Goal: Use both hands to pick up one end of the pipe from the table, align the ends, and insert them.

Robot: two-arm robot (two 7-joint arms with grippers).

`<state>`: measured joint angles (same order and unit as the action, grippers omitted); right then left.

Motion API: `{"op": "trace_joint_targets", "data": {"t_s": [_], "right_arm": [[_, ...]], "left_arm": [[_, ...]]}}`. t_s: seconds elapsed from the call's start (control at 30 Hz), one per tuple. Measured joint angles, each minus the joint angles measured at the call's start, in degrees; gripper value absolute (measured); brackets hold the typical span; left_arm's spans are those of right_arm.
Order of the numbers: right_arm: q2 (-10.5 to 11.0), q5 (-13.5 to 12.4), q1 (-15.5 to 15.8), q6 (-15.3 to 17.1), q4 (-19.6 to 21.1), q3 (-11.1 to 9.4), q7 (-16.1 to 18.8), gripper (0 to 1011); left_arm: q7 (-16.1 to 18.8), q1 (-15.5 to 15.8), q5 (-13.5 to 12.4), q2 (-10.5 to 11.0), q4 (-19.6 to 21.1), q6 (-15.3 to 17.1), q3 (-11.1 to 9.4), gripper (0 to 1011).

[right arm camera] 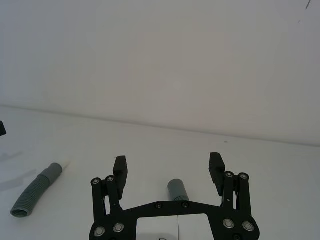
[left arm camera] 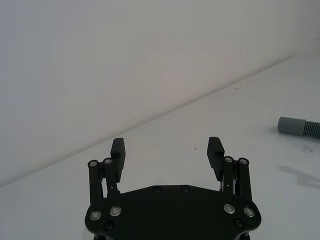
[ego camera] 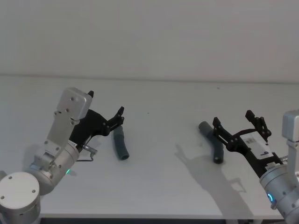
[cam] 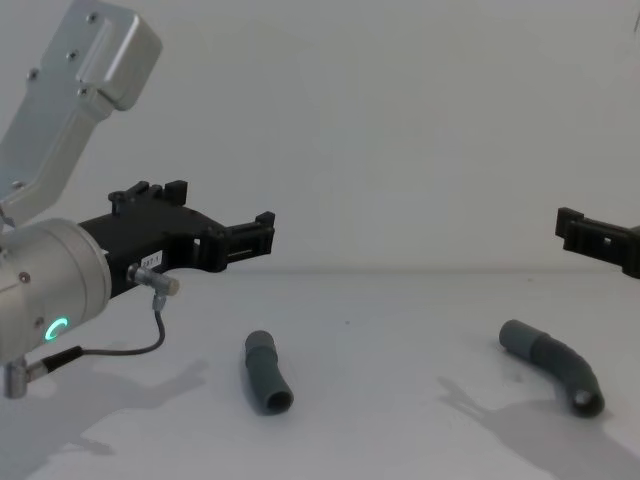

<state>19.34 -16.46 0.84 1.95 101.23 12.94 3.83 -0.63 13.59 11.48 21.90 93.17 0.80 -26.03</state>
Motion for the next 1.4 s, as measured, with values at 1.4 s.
{"op": "trace_joint_targets", "data": {"t_s": [1.4], "right_arm": [[0.00, 0.00, 0.00, 0.00, 0.00, 0.00, 0.00, 1001]], "left_arm": [[5.17, 2.80, 7.10, -7.53, 5.10, 34.15, 4.00, 1000]]}}
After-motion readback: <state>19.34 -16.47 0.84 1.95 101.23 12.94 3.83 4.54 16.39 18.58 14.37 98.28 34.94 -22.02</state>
